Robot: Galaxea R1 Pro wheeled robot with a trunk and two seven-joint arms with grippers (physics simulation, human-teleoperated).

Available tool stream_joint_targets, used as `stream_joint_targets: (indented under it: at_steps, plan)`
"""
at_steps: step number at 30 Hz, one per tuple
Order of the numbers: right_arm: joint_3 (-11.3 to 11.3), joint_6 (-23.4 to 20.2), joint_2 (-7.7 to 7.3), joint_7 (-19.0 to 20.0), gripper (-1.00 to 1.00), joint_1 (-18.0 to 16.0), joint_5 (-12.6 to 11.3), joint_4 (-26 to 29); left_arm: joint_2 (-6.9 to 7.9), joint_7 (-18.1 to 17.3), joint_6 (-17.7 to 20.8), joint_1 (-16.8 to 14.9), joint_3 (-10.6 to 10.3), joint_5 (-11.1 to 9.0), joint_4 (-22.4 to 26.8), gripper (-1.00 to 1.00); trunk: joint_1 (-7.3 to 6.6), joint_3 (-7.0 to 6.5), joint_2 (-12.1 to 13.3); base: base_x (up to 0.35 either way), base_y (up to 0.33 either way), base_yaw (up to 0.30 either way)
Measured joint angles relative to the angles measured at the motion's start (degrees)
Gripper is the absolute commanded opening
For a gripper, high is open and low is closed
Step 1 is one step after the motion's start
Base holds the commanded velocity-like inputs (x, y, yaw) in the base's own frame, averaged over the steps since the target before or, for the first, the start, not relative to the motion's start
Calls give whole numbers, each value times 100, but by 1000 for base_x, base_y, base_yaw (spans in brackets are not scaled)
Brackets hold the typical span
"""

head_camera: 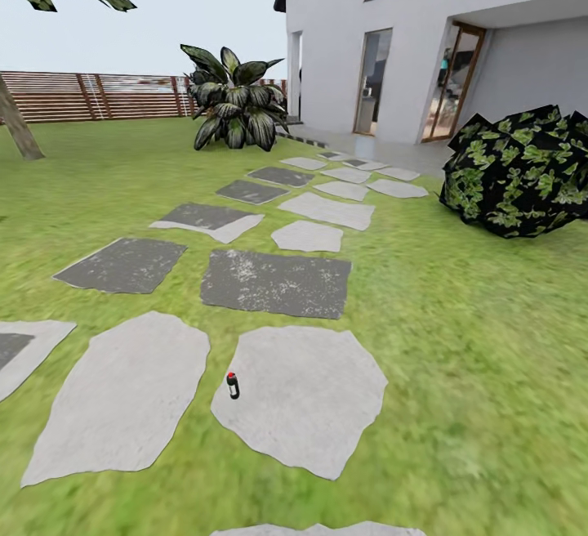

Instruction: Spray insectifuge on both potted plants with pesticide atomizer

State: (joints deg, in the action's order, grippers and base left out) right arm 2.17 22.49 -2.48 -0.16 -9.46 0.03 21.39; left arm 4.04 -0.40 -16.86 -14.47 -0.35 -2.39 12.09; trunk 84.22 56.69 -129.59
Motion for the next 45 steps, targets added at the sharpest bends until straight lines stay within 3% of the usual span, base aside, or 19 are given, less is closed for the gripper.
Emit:
stream_joint_targets:
  at_steps: [24,45]
  plan:
    - [0,0,1,0,100,0,-2,9,-5,0,4,0,1,0,5,100,-1,0,0,29,0,0]
    - [3,0,1,0,100,0,4,1,-18,0,0,0,-4,2,8,100,-3,0,0,321,-18,0]
